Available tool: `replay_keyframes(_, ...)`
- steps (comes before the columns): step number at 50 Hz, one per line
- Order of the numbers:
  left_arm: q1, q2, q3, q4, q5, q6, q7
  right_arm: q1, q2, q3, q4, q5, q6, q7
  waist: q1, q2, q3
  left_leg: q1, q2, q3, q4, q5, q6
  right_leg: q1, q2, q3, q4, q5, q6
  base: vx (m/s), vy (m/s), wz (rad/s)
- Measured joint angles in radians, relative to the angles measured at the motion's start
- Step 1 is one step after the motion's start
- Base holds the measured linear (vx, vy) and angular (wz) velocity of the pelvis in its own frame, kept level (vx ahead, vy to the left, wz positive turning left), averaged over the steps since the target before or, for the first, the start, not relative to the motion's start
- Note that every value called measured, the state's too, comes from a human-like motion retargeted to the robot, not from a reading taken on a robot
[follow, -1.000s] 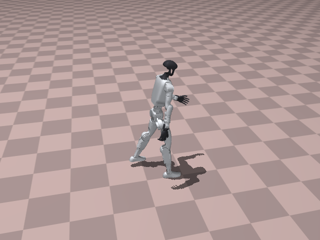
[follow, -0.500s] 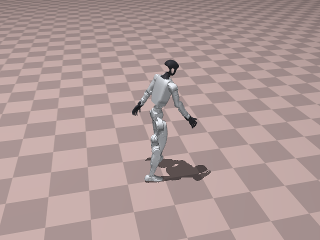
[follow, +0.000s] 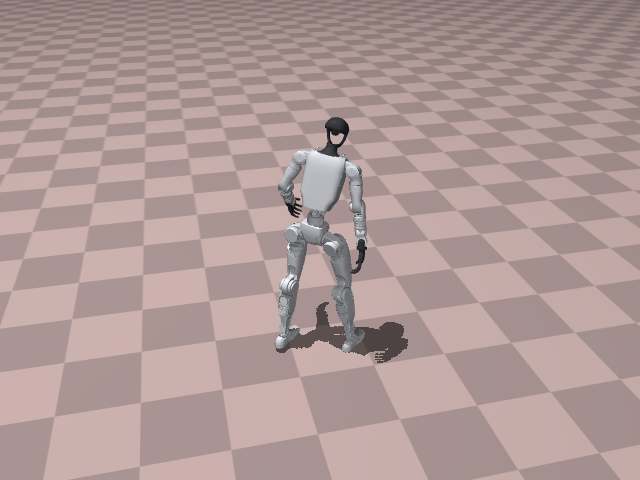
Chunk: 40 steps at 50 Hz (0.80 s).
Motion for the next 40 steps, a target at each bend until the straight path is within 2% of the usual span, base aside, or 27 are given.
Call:
replay_keyframes(3, 0.031, -0.047, 0.025, 0.04, -0.127, -0.016, 0.067, -0.06, -0.025, 0.052, 0.03, -0.028, 0.021, -0.038, 0.049, 0.018, 0.021, -0.011, -0.012, 0.011, 0.084, -0.013, 0.024, 0.046, -0.02, -0.038, 0.016, -0.048, -0.007, 0.34, -0.16, 0.42)
replay_keyframes(5, 0.052, -0.074, 0.04, 0.102, -0.178, -0.01, 0.119, -0.142, -0.049, 0.114, 0.048, -0.033, 0.054, -0.079, 0.068, 0.012, 0.024, -0.073, -0.022, 0.075, 0.192, -0.027, 0.031, 0.051, -0.038, -0.054, 0.013, -0.056, -0.014, 0.29, -0.18, 0.41)
replay_keyframes(10, 0.131, -0.078, 0.058, 0.328, -0.067, 0.075, 0.139, -0.332, -0.093, 0.158, -0.002, -0.04, 0.095, -0.227, 0.084, -0.034, 0.001, -0.197, 0.014, 0.447, 0.297, -0.095, 0.057, 0.04, -0.083, -0.116, 0.03, -0.07, -0.008, 0.29, -0.08, 0.7)
replay_keyframes(15, 0.149, -0.06, 0.118, 0.653, 0.244, 0.149, -0.003, -0.426, -0.1, 0.132, -0.182, 0.194, -0.006, -0.389, 0.119, -0.026, -0.029, -0.248, 0.038, 0.55, 0.067, 0.06, 0.02, 0.082, -0.04, -0.21, 0.073, -0.114, -0.047, 0.36, 0.01, 0.73)
replay_keyframes(17, 0.183, -0.053, 0.161, 0.747, 0.433, 0.148, -0.021, -0.413, -0.105, 0.122, -0.271, 0.27, -0.058, -0.421, 0.125, -0.014, -0.031, -0.276, 0.087, 0.668, 0.102, 0.056, -0.037, 0.106, -0.036, -0.256, 0.174, -0.174, -0.068, 0.42, 0.08, 0.85)
replay_keyframes(18, 0.178, -0.053, 0.171, 0.774, 0.4, 0.144, -0.007, -0.43, -0.109, 0.143, -0.305, 0.277, -0.073, -0.434, 0.137, -0.011, -0.045, -0.271, 0.079, 0.726, -0.006, 0.121, -0.016, 0.133, -0.012, -0.268, 0.116, -0.146, -0.067, 0.41, 0.1, 0.85)
replay_keyframes(19, 0.192, -0.055, 0.199, 0.801, 0.443, 0.145, 0.003, -0.431, -0.116, 0.151, -0.339, 0.287, -0.083, -0.438, 0.134, -0.004, -0.05, -0.275, 0.097, 0.793, -0.009, 0.133, -0.038, 0.171, 0.001, -0.29, 0.094, -0.141, -0.072, 0.43, 0.12, 1.01)
replay_keyframes(20, 0.214, -0.059, 0.235, 0.828, 0.524, 0.148, 0.011, -0.423, -0.124, 0.152, -0.373, 0.298, -0.091, -0.439, 0.125, 0.005, -0.051, -0.285, 0.126, 0.865, 0.042, 0.12, -0.08, 0.214, 0.009, -0.318, 0.092, -0.149, -0.082, 0.46, 0.14, 1.07)
replay_keyframes(22, 0.232, -0.067, 0.28, 0.838, 0.491, 0.153, 0.015, -0.423, -0.133, 0.166, -0.425, 0.309, -0.099, -0.442, 0.132, 0.002, -0.061, -0.277, 0.135, 0.927, 0.048, 0.111, -0.077, 0.243, 0.013, -0.344, 0.113, -0.148, -0.091, 0.43, 0.17, 0.86)
replay_keyframes(25, 0.211, -0.078, 0.281, 0.819, 0.291, 0.15, -0.022, -0.43, -0.129, 0.18, -0.481, 0.325, -0.111, -0.456, 0.162, 0.002, -0.073, -0.216, 0.107, 0.881, -0.077, 0.123, -0.019, 0.215, 0.022, -0.345, 0.234, -0.116, -0.113, 0.38, 0.23, 0.58)
replay_keyframes(27, 0.204, -0.081, 0.268, 0.794, 0.348, 0.175, -0.087, -0.392, -0.124, 0.158, -0.514, 0.355, -0.108, -0.433, 0.162, 0.009, -0.072, -0.188, 0.121, 0.824, -0.045, 0.09, -0.017, 0.171, -0.005, -0.345, 0.434, -0.103, -0.153, 0.42, 0.24, 1.22)
replay_keyframes(29, 0.196, -0.076, 0.256, 0.746, 0.505, 0.192, -0.125, -0.331, -0.117, 0.131, -0.548, 0.385, -0.101, -0.394, 0.14, 0.001, -0.063, -0.204, 0.148, 0.76, 0.107, 0.007, -0.026, 0.118, -0.049, -0.333, 0.648, -0.085, -0.185, 0.44, 0.2, 1.84)
replay_keyframes(31, 0.17, -0.061, 0.224, 0.668, 0.588, 0.196, -0.138, -0.278, -0.103, 0.116, -0.559, 0.353, -0.093, -0.377, 0.132, -0.008, -0.061, -0.212, 0.15, 0.683, 0.169, -0.031, -0.019, 0.042, -0.046, -0.273, 0.81, -0.069, -0.192, 0.39, 0.14, 1.81)
replay_keyframes(32, 0.146, -0.051, 0.203, 0.618, 0.562, 0.197, -0.128, -0.258, -0.095, 0.115, -0.552, 0.302, -0.079, -0.381, 0.138, -0.017, -0.061, -0.205, 0.134, 0.647, 0.151, -0.029, -0.016, -0.013, -0.029, -0.22, 0.876, -0.075, -0.188, 0.33, 0.12, 1.46)
replay_keyframes(33, 0.104, -0.039, 0.178, 0.556, 0.435, 0.204, -0.108, -0.253, -0.086, 0.122, -0.533, 0.205, -0.046, -0.398, 0.163, -0.034, -0.061, -0.18, 0.094, 0.618, 0.057, 0.001, -0.016, -0.101, -0.004, -0.144, 0.949, -0.091, -0.182, 0.32, 0.11, 1.52)
replay_keyframes(35, 0.063, -0.014, 0.12, 0.436, 0.402, 0.178, -0.062, -0.211, -0.067, 0.116, -0.502, 0.115, -0.047, -0.388, 0.149, -0.04, -0.071, -0.17, 0.071, 0.519, 0.019, 0.021, 0.0, -0.123, 0.041, -0.116, 0.901, -0.134, -0.163, 0.35, 0.09, 2.22)
replay_keyframes(40, 0.001, 0.031, 0.015, 0.128, 0.257, 0.074, 0.07, -0.112, -0.021, 0.107, -0.389, 0.029, -0.052, -0.338, 0.086, -0.027, -0.081, -0.156, 0.046, 0.274, 0.027, 0.02, -0.012, -0.141, 0.049, -0.175, 0.647, -0.205, -0.211, 0.37, 0.04, 2.65)
